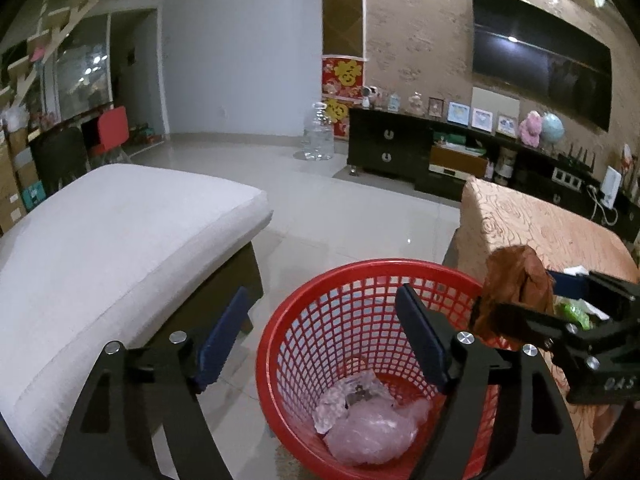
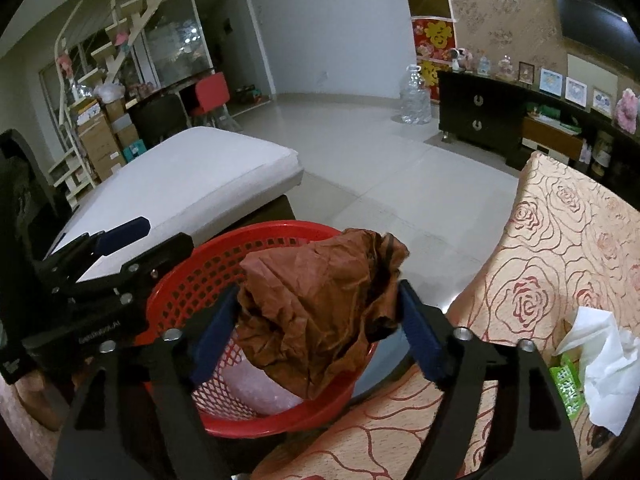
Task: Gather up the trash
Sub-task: 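Open both tools over the red wastebasket, dropping tissue and brown cloth, then move both tools back toward the remaining trash on the table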
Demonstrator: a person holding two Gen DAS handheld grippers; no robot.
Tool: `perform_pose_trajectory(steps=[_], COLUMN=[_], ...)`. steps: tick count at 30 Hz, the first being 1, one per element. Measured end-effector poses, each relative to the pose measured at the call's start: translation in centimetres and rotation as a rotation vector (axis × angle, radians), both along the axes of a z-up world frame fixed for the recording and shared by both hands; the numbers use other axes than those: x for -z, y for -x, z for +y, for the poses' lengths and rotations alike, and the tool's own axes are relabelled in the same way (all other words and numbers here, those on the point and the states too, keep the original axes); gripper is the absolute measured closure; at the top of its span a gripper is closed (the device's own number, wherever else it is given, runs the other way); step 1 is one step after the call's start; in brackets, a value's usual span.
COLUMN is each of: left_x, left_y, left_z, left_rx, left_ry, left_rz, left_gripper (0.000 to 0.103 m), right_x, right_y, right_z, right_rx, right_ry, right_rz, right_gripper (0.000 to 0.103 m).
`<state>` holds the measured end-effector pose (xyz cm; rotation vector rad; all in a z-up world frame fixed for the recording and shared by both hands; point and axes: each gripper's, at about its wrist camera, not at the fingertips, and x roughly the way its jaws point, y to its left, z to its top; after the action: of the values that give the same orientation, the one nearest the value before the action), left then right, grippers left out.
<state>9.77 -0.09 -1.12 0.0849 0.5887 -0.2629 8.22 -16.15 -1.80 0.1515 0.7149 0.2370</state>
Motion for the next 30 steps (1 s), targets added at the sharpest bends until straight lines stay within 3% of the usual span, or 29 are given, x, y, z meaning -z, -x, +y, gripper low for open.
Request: perform_pose_trajectory(steps=[20, 30], left_x=[-1.2, -1.4], left_y=[0.0, 0.1], left_z=[2.4, 2.3], left_rx=[-0.076, -0.086], left_ry=[0.078, 0.080], left_rz=[-0.042, -0.052], left_gripper=[0.028, 0.028], right_x=[0.2, -0.7], right_y=[0.7, 1.1], right_z=[-0.2, 0.0], right_rx=[-0.026, -0.030], right_ry=[0.004, 0.005], right_rz=[0.005, -0.047], right_gripper=[0.015, 0.010])
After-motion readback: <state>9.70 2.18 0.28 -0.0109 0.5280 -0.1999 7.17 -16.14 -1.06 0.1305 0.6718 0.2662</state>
